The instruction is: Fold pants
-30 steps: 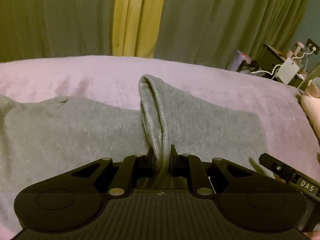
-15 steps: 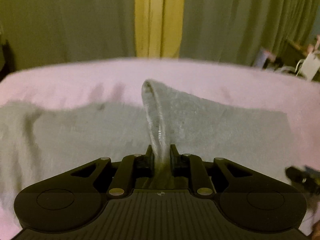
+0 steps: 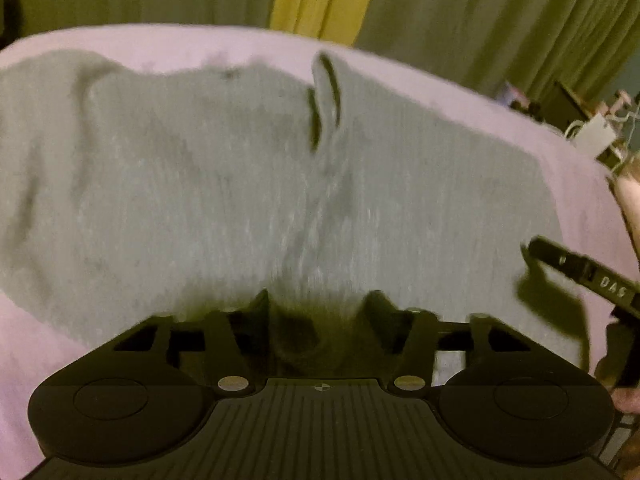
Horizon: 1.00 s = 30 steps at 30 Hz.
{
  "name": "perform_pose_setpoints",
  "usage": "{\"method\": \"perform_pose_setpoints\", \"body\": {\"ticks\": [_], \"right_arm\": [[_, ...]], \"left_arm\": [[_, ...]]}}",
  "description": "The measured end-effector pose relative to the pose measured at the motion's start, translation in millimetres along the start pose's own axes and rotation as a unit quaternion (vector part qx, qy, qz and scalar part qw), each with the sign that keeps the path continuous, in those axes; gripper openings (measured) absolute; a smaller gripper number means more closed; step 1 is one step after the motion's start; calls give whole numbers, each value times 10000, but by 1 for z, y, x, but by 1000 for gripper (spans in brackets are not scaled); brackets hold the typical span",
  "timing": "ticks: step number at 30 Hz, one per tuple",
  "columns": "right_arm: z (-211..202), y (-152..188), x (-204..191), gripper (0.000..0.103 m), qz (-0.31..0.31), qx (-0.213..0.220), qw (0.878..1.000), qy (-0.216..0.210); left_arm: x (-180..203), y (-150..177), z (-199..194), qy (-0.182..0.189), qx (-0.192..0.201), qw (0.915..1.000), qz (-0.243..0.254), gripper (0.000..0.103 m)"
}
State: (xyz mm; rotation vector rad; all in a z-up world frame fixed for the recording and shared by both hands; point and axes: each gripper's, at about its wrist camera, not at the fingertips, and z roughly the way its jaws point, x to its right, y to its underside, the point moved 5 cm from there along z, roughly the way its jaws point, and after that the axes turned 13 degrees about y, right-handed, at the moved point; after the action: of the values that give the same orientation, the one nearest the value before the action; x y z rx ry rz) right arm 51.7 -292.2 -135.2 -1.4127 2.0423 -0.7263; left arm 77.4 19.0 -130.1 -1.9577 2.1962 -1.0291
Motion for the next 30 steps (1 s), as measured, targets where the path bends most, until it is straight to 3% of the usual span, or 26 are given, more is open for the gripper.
{"method": "perform_pose_setpoints", "body": {"ticks": [3,6,12,14,15,16,18,19,22,26,28,30], "right_arm": [[-9,5,-16,89,-386,165,9991,92],[-20,7,-26,92,-652,334,9971,206],[-43,15,-45,95,-1157,686,9906,244],[-50,23,-56,94,-1487,756,9859,126],[-51,28,-62,92,-1693,728,9828,74],[-50,35,-70,83,-1946,669,9786,13],[-45,51,-84,57,-2422,448,9692,-74],[-43,57,-88,38,-2555,356,9661,-111],[-46,70,-103,23,-2848,349,9575,-291],[-49,76,-115,14,-2735,137,9603,-535],[-49,71,-116,13,-2456,17,9670,-684],[-48,61,-110,17,-2028,-3,9760,-801]], "left_arm": [[5,1,0,-334,26,9992,216,30],[3,2,-5,-308,95,9994,89,22],[9,3,-20,-587,314,9976,212,17],[8,7,-20,-585,188,9981,63,23],[4,8,-19,-610,79,9981,-75,36],[-2,8,-20,-644,56,9977,-179,49],[-9,8,-34,-644,234,9967,-431,57],[-11,7,-41,-615,343,9962,-507,68],[-27,7,-74,-740,933,9891,-866,96],[-65,10,-111,-831,1604,9708,-1581,98],[-88,11,-120,-944,1732,9611,-1932,98],[-116,13,-127,-874,1862,9457,-2515,98]]}}
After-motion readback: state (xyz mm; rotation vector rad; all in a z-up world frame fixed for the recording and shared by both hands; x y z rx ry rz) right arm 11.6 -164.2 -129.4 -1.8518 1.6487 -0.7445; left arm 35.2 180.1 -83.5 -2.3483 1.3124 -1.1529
